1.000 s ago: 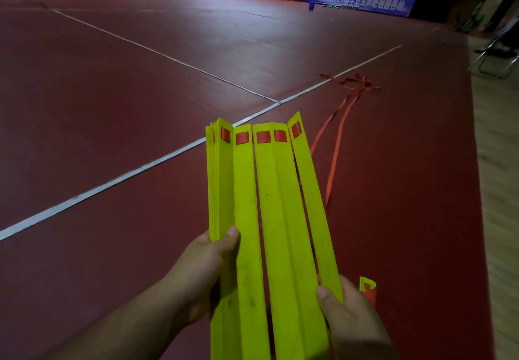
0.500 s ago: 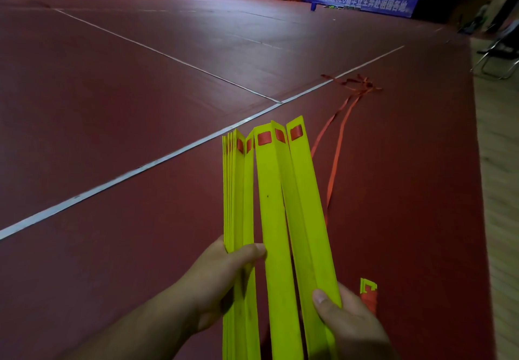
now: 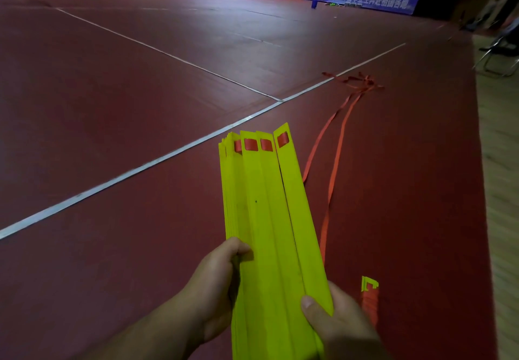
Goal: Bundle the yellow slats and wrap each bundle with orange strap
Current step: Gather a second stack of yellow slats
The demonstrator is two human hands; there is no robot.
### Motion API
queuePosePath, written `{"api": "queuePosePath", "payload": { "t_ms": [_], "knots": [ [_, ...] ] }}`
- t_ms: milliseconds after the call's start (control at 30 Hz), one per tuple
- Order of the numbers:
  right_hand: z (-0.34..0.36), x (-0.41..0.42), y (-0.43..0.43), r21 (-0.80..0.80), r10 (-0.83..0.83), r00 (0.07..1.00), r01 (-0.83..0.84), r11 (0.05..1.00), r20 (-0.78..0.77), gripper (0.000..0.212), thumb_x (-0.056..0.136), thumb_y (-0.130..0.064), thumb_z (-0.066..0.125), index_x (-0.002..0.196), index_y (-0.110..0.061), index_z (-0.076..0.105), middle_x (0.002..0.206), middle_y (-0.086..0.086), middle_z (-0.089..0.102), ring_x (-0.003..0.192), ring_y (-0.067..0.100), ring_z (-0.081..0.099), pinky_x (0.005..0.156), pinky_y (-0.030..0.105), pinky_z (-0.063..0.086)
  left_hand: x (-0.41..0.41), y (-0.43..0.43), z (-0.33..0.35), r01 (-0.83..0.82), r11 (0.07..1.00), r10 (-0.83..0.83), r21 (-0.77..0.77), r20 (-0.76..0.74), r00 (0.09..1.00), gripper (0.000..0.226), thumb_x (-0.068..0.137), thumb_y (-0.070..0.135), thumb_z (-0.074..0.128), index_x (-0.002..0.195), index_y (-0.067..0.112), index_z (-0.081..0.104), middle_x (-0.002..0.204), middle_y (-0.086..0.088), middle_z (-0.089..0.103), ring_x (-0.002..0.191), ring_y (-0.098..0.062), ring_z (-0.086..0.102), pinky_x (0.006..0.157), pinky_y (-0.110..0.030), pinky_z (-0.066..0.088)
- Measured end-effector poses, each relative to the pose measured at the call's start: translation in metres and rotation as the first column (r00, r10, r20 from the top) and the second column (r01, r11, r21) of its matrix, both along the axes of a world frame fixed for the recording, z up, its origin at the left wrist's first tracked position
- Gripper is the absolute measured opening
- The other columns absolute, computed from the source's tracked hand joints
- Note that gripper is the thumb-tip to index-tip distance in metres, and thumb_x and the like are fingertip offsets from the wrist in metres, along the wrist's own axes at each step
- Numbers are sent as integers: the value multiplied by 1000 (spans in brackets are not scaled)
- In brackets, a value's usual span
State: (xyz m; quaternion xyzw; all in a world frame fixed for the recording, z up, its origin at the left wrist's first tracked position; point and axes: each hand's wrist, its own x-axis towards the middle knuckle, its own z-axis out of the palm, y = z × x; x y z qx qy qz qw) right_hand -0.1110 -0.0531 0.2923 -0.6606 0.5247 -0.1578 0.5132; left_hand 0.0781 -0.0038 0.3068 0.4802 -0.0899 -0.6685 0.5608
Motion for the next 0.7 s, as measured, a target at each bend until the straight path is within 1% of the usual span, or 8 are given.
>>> {"api": "queuePosePath", "payload": {
  "t_ms": [67, 167, 233, 300, 367, 533, 633, 700],
  "knots": [
    [-2, 0, 1, -23, 22, 1000, -22, 999, -16, 19, 92, -25, 64, 96, -43, 67, 91, -24, 74, 89, -2, 68, 86, 24, 52, -2, 1, 1, 19, 998, -15, -64, 63, 998, 31, 95, 20, 56, 119, 5, 68, 110, -23, 73, 96, -38, 72, 82, -50, 59],
    [1, 1, 2, -33, 56, 998, -56, 998, 7, 20, 93, -24, 63, 95, -44, 66, 87, -31, 71, 82, -10, 66, 73, 10, 48, -3, 2, 1, 30, 994, -17, -108, 124, 992, 33, 92, 12, 60, 124, 7, 65, 116, -21, 71, 107, -40, 69, 93, -57, 54],
    [3, 2, 3, -23, 57, 998, -56, 998, 30, 11, 90, -34, 62, 96, -42, 68, 88, -27, 73, 82, -7, 67, 75, 13, 50, -2, 2, 3, 40, 994, -28, -103, 118, 993, 31, 94, 13, 58, 124, 7, 65, 115, -22, 72, 106, -41, 69, 93, -59, 53],
    [1, 2, 4, -24, 36, 999, -36, 999, 25, 21, 82, -44, 58, 97, -42, 72, 90, -19, 75, 86, 0, 70, 84, 26, 54, -3, 2, 5, 39, 994, -28, -98, 108, 994, 28, 96, 14, 55, 122, 7, 65, 113, -22, 72, 104, -41, 69, 90, -58, 55],
    [-4, 2, 4, -69, 3, 1000, -4, 998, -20, 16, 91, -40, 58, 96, -44, 73, 87, -14, 76, 82, 5, 71, 84, 32, 55, -5, 2, 5, 25, 995, -14, -100, 107, 994, 26, 98, 14, 54, 121, 6, 64, 110, -23, 73, 101, -41, 70, 88, -56, 56],
    [-1, -1, 1, -147, -31, 990, 10, 989, -137, 17, 95, -33, 56, 98, -43, 70, 87, -13, 75, 85, 4, 69, 80, 26, 52, -10, -1, 5, -5, 989, 24, -145, 129, 991, 27, 97, 18, 55, 113, 0, 66, 104, -20, 73, 97, -41, 69, 92, -56, 55],
    [2, -1, 2, -102, 63, 994, -72, 992, -89, 19, 96, -30, 58, 99, -45, 70, 89, -20, 74, 82, -4, 68, 80, 23, 53, -11, -1, 6, -10, 988, 28, -157, 112, 993, 30, 87, 33, 65, 93, 3, 64, 74, -14, 56, 68, -28, 56, 70, -40, 54],
    [2, -1, 4, -71, 104, 994, -107, 992, -45, 19, 96, -30, 58, 102, -43, 70, 92, -22, 74, 84, -4, 69, 84, 25, 54, -10, -1, 2, -7, 991, 25, -136, 126, 992, 34, 82, 33, 71, 97, 3, 65, 71, -13, 52, 65, -25, 52, 68, -38, 51]
  ]
}}
